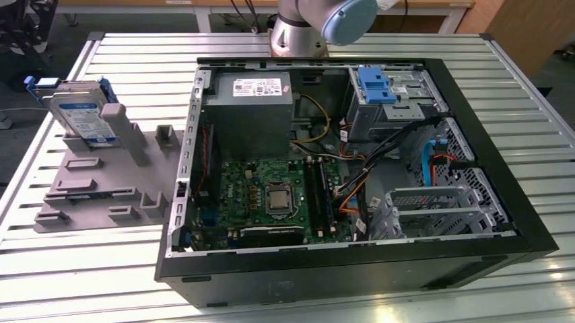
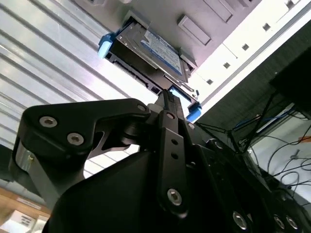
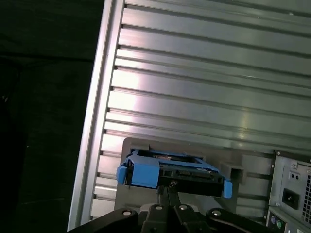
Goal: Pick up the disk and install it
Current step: 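Pick up the disk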
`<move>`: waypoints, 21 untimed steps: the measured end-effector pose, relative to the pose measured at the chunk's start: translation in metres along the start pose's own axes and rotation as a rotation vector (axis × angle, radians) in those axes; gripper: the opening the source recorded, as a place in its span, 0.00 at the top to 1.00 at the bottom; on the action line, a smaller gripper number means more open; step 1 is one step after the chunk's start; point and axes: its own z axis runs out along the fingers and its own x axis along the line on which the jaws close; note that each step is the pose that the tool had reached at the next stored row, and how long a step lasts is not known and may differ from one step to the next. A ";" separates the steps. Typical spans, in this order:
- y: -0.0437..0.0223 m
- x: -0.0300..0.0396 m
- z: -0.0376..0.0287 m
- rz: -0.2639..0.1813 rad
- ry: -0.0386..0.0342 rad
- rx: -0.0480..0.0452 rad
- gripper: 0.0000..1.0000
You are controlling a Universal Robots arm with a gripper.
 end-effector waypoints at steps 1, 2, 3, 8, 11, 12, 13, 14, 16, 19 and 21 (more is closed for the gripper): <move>0.0000 0.0000 0.0001 -0.018 0.0008 -0.0004 0.89; 0.0000 0.0000 0.0002 -0.036 0.0016 -0.0009 0.89; 0.0000 0.0000 0.0004 -0.056 0.0025 -0.0014 0.89; 0.0000 0.0000 0.0007 -0.145 0.0065 -0.0036 0.89; 0.0000 0.0001 0.0008 -0.196 0.0088 -0.0048 0.89; 0.0000 0.0002 0.0008 -0.210 0.0095 -0.0051 0.89; 0.0000 0.0003 0.0009 -0.224 0.0101 -0.0054 0.89; 0.0000 0.0003 0.0010 -0.238 0.0107 -0.0058 0.89; 0.0000 0.0004 0.0012 -0.265 0.0117 -0.0065 0.89; 0.0000 0.0005 0.0012 -0.297 0.0132 -0.0073 0.89; 0.0000 0.0005 0.0013 -0.305 0.0134 -0.0075 0.89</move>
